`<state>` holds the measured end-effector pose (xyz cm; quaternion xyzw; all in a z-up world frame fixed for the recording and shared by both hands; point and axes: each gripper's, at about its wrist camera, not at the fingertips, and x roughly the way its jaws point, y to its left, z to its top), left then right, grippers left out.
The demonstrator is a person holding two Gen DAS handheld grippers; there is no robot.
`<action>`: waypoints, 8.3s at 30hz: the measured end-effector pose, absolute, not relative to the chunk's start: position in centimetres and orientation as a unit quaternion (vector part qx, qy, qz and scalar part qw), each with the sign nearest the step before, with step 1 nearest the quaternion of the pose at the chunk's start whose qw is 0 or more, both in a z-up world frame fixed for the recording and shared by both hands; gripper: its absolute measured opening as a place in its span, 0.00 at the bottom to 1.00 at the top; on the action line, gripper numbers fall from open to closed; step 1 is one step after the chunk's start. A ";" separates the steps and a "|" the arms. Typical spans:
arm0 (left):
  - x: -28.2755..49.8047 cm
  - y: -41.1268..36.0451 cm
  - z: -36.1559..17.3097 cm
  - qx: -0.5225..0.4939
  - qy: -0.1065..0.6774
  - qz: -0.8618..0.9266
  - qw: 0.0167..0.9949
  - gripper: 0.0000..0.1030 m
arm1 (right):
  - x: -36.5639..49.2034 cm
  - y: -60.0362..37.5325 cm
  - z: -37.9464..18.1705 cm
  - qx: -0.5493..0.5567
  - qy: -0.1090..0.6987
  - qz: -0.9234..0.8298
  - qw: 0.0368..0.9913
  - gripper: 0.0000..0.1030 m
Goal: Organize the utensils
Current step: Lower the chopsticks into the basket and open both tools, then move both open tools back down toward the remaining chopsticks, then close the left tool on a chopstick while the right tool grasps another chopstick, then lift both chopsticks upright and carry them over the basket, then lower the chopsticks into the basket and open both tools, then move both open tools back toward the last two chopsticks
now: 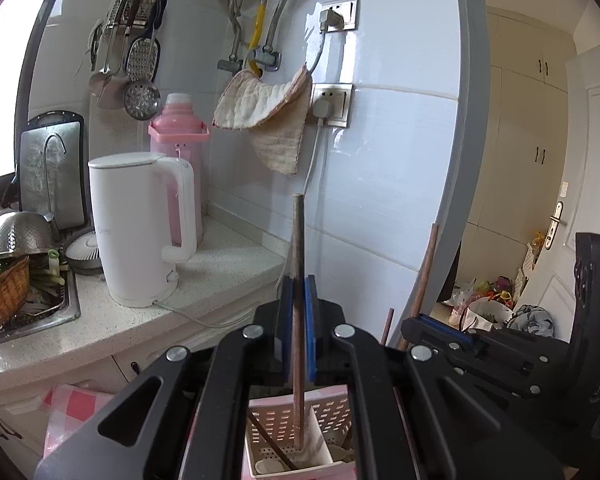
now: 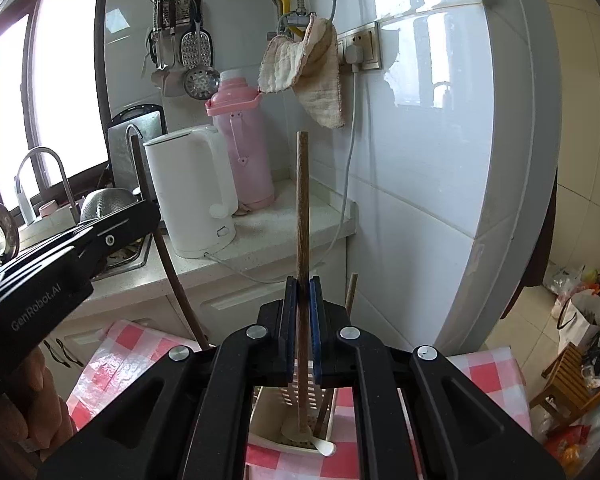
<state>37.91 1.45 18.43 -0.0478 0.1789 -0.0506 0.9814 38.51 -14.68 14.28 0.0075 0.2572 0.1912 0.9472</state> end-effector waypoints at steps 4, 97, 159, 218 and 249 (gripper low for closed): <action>38.9 1.7 16.1 -0.052 0.197 -0.046 0.978 0.05 | 39.2 -14.4 12.7 0.011 0.270 0.194 0.943 0.07; 24.3 1.2 -7.9 -0.008 0.451 -0.025 0.892 0.06 | 24.2 -16.8 -8.3 -0.055 0.448 0.201 0.869 0.09; 21.8 1.9 20.4 -0.021 0.209 -0.084 0.974 0.06 | 23.6 -17.5 18.0 -0.002 0.246 0.226 0.943 0.09; 40.8 3.1 12.6 -0.046 0.311 -0.065 0.947 0.23 | 39.4 -12.9 12.4 -0.003 0.283 0.167 0.945 0.50; 21.2 2.9 -4.2 -0.113 0.398 -0.048 0.909 0.42 | 20.0 -22.8 -6.1 0.005 0.413 0.125 0.902 0.79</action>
